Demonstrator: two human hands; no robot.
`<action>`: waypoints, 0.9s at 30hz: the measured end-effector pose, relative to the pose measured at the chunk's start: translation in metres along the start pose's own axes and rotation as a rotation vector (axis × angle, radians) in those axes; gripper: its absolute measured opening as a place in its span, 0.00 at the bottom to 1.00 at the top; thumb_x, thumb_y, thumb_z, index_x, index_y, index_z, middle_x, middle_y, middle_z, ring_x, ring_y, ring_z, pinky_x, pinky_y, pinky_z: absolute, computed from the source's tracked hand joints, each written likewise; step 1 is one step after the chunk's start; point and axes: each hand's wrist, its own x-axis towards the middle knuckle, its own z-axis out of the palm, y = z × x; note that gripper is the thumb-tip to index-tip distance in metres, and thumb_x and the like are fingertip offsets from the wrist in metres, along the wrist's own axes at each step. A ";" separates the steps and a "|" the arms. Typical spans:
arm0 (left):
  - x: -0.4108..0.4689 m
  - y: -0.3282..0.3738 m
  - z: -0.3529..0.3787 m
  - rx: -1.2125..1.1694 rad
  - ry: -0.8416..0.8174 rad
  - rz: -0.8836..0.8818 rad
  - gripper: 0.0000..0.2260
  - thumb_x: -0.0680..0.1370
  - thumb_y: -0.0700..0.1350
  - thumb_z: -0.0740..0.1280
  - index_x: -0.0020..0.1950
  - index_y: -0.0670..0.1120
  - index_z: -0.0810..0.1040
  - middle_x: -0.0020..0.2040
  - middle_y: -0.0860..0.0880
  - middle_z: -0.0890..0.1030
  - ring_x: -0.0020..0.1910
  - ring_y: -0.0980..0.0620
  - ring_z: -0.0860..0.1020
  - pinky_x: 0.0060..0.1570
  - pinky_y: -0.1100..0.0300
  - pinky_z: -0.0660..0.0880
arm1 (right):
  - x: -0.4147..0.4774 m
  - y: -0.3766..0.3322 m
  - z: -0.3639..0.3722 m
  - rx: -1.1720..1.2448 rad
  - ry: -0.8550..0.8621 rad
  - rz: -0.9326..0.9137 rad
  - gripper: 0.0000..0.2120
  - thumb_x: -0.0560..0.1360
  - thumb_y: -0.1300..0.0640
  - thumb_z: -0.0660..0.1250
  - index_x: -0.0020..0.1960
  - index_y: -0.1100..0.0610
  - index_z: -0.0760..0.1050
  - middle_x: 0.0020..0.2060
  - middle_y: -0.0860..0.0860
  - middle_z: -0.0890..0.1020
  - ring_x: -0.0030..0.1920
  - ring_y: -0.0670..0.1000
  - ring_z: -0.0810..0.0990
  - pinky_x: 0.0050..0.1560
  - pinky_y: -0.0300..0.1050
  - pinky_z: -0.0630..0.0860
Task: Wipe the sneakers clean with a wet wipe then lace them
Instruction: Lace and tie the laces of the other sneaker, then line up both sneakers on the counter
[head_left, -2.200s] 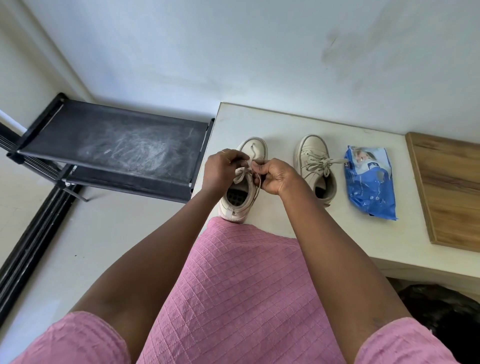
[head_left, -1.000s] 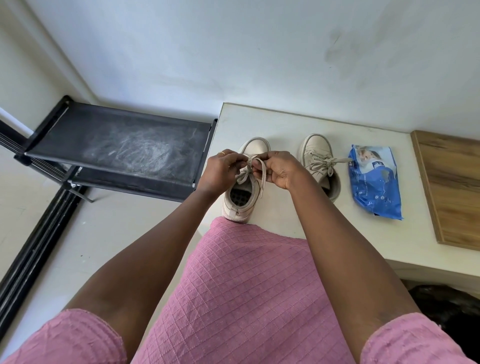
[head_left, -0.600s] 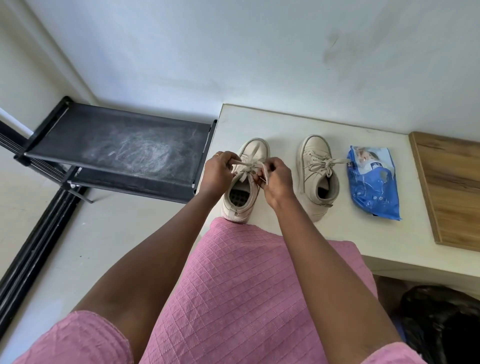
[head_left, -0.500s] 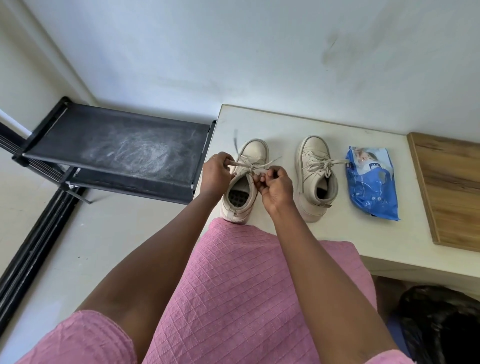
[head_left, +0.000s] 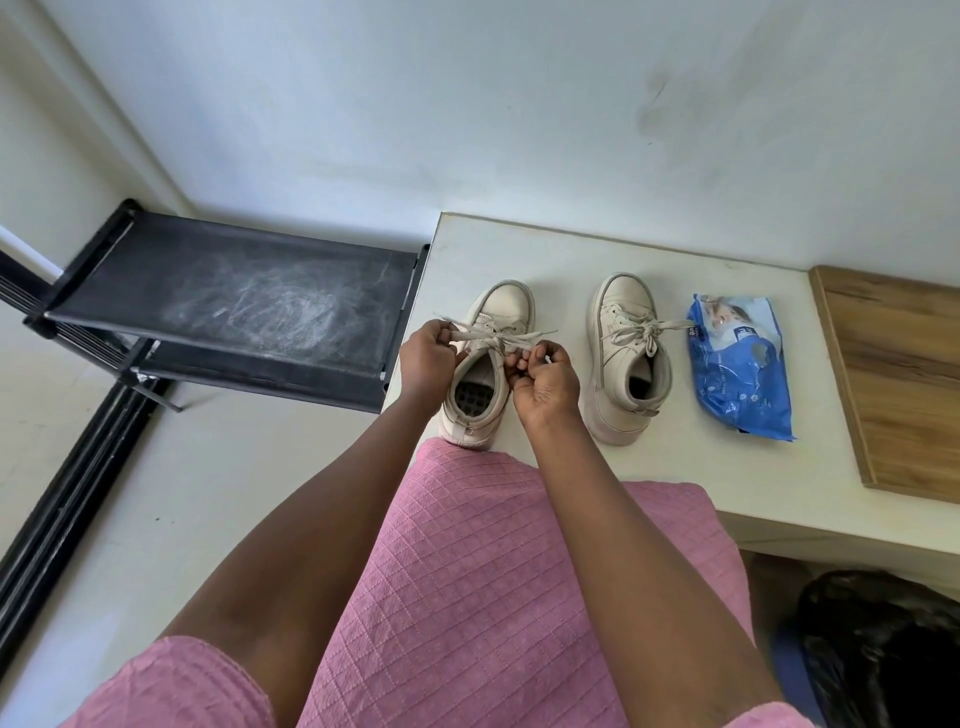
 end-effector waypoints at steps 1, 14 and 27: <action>0.000 -0.001 -0.001 -0.024 -0.013 -0.009 0.10 0.77 0.34 0.58 0.48 0.42 0.79 0.49 0.37 0.81 0.46 0.39 0.77 0.42 0.53 0.72 | 0.000 -0.001 0.000 -0.028 0.001 0.003 0.20 0.72 0.81 0.46 0.34 0.60 0.64 0.29 0.54 0.64 0.28 0.50 0.62 0.32 0.42 0.69; -0.046 0.016 -0.029 0.170 0.019 0.147 0.07 0.79 0.36 0.56 0.56 0.41 0.71 0.61 0.40 0.67 0.43 0.53 0.69 0.46 0.61 0.64 | -0.041 -0.013 -0.030 -1.383 0.266 -0.829 0.11 0.73 0.60 0.69 0.54 0.61 0.75 0.53 0.60 0.74 0.55 0.60 0.71 0.48 0.49 0.70; -0.083 0.006 -0.012 0.665 -0.302 0.060 0.16 0.68 0.43 0.74 0.54 0.41 0.79 0.52 0.41 0.79 0.49 0.43 0.78 0.41 0.59 0.71 | -0.045 -0.072 -0.075 -1.519 0.320 -0.343 0.18 0.72 0.61 0.70 0.61 0.60 0.74 0.59 0.63 0.73 0.58 0.64 0.74 0.57 0.51 0.71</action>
